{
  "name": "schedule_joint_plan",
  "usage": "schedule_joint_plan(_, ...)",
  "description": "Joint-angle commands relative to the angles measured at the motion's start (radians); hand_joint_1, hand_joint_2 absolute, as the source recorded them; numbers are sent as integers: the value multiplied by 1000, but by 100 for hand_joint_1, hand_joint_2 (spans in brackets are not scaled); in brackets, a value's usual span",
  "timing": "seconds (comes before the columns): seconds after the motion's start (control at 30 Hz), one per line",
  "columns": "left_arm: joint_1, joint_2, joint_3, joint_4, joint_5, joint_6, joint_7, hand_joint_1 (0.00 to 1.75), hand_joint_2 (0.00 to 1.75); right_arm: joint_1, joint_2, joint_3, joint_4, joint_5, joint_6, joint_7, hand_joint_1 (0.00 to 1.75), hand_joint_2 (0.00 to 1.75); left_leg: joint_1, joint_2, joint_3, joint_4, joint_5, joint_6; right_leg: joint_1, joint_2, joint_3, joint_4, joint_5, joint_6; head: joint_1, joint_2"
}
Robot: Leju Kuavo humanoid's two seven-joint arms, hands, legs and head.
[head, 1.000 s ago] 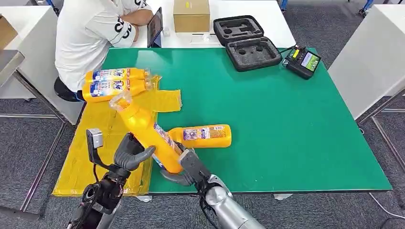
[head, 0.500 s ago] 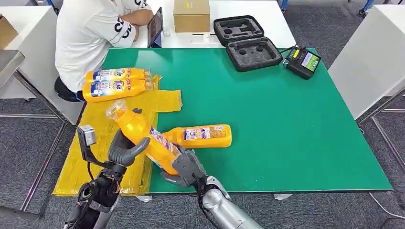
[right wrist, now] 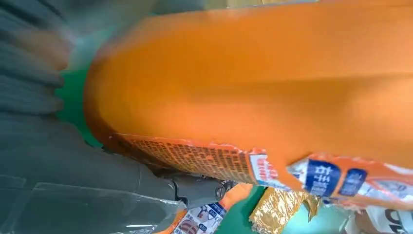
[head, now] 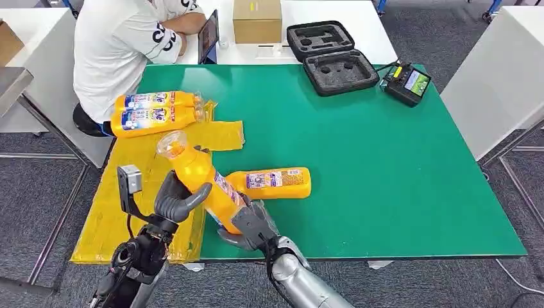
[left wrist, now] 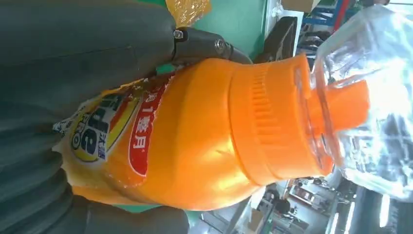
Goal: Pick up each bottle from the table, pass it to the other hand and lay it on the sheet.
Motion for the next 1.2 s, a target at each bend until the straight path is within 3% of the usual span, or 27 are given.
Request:
schedule_joint_plan(0.03,-28,25,-40,69,-17,11,-5,175,175,-28,-2,20,1,5,2,-10,175,175,0,0,4,0,-1,-1,0,1,4,0,-1,-1,0,0)
schedule_joint_plan(0.23,-23,35,-31,69,-23,19,-11,175,175,-27,-5,25,-16,14,-7,-36,175,175,0,0,3,-1,-1,-1,0,1,3,-1,-1,0,0,0)
schedule_joint_plan(0.27,-24,32,-24,72,-17,23,-12,175,175,-20,-5,21,-33,6,-4,-62,0,175,0,0,4,-1,-2,-1,0,1,4,0,-1,-1,0,0)
schedule_joint_plan(0.43,-27,40,3,69,1,37,-24,175,175,-9,-16,32,-90,32,-55,-115,0,175,0,0,2,0,-1,-1,0,0,2,0,-1,-1,1,0)
schedule_joint_plan(0.47,-26,41,11,65,8,39,-27,175,175,-6,-19,36,-103,40,-59,-107,0,0,0,0,4,-1,-1,-1,0,1,4,0,-2,-1,0,0)
schedule_joint_plan(0.9,-65,31,78,65,2,97,-55,175,175,29,-70,18,-286,20,-1,-108,0,0,0,-1,3,0,-1,-1,0,0,3,0,-1,-1,0,0)
schedule_joint_plan(1.03,-87,45,138,63,-102,203,-121,175,175,100,-104,-3,-501,-3,23,-121,0,0,1,-2,5,1,-3,-2,1,-1,5,1,-3,-1,0,0)
schedule_joint_plan(1.2,-85,44,138,64,-102,203,-121,175,175,101,-103,-2,-502,-3,23,-121,0,0,1,-2,4,-1,-1,-1,0,-1,4,-1,-2,-1,0,0)
